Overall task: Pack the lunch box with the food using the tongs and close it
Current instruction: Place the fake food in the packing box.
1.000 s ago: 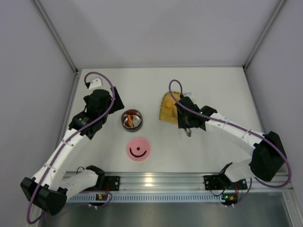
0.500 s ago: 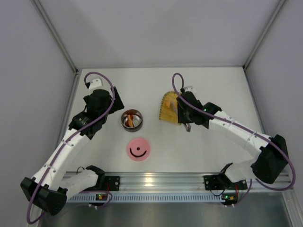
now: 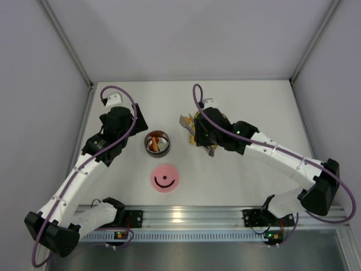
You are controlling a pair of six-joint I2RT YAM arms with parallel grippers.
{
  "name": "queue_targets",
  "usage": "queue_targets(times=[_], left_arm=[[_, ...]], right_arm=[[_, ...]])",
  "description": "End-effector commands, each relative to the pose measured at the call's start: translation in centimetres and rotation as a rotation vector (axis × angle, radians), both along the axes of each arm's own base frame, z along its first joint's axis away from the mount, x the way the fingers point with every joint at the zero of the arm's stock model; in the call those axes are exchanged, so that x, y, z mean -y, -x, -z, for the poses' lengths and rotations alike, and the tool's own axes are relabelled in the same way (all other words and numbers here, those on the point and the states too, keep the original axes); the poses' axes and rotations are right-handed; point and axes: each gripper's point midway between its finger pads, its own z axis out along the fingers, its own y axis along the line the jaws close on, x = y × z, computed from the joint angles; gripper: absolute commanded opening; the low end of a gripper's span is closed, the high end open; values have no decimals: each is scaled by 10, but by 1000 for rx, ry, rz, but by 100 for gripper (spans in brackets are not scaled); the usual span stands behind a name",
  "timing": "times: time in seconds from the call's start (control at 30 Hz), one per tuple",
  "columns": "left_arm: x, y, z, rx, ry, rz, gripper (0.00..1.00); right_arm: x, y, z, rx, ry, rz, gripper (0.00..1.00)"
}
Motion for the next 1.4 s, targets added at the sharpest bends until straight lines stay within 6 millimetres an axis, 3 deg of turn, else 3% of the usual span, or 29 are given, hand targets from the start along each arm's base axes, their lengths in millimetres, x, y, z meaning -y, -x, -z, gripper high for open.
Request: queue_targets(times=[0.0, 0.27, 0.57, 1.2, 1.37], left_arm=[[0, -4, -13, 51, 19, -2, 99], [-2, -3, -14, 53, 13, -7, 99], [-2, -2, -13, 52, 14, -7, 99], [-4, -1, -12, 49, 8, -11, 99], [-4, -1, -13, 50, 7, -11, 99]], right_arm=[[-36, 9, -23, 30, -56, -61, 32], [-93, 32, -11, 4, -57, -177, 32], [-121, 42, 8, -23, -33, -225, 35], [-114, 28, -2, 31, 19, -177, 50], [-97, 19, -6, 48, 37, -127, 50]])
